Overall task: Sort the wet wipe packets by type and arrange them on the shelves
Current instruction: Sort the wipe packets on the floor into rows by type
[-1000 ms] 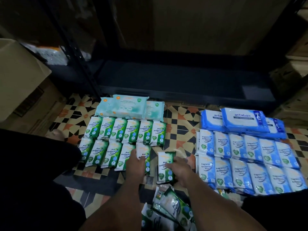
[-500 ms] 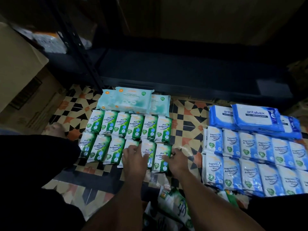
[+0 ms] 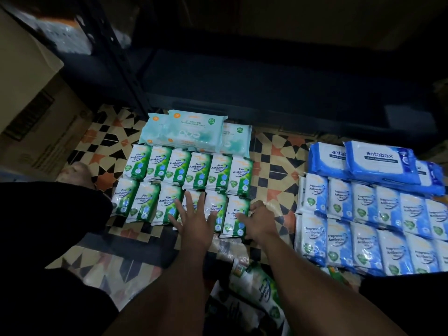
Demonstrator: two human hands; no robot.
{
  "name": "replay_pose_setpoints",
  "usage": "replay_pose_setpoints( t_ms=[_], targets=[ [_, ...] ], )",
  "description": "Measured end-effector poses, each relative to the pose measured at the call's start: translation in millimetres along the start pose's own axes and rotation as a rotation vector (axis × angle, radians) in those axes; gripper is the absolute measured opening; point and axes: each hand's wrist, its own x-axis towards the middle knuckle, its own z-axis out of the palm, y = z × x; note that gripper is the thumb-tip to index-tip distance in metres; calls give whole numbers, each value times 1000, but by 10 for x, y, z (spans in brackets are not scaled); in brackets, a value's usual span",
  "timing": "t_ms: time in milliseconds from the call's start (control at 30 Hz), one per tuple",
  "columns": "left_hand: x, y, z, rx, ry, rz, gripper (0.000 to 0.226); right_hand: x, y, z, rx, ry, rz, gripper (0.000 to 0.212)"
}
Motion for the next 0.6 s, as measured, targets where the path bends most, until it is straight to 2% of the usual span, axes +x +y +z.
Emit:
replay_pose_setpoints(
  t_ms=[100,167,200,267,400,500,600],
  targets=[
    [-88,31,-58,34,154,105,58,-39,-51,-87,51,-53,44,42],
    [-168,99,-118,-23,240,332,35,-85,-42,-159,38,-75,64,36],
    [-211,155,-146,-75,181,445,24,-97,-14,-194,-2,-87,66,29],
    [-349,283,-179,-169,-82,550,12,-148,47,-295,-152,-146,50,10],
    [-582,310,-25,-274,-444,449,26,-458,127,-571,-383,-383,44,10],
    [-627,306,-3,-189,-619,449,41,-702,157,-725,-525,-593,43,31],
    [-654,314,-34,84,-677,504,58,-906,208,-769,-467,-674,106,54]
  ],
)
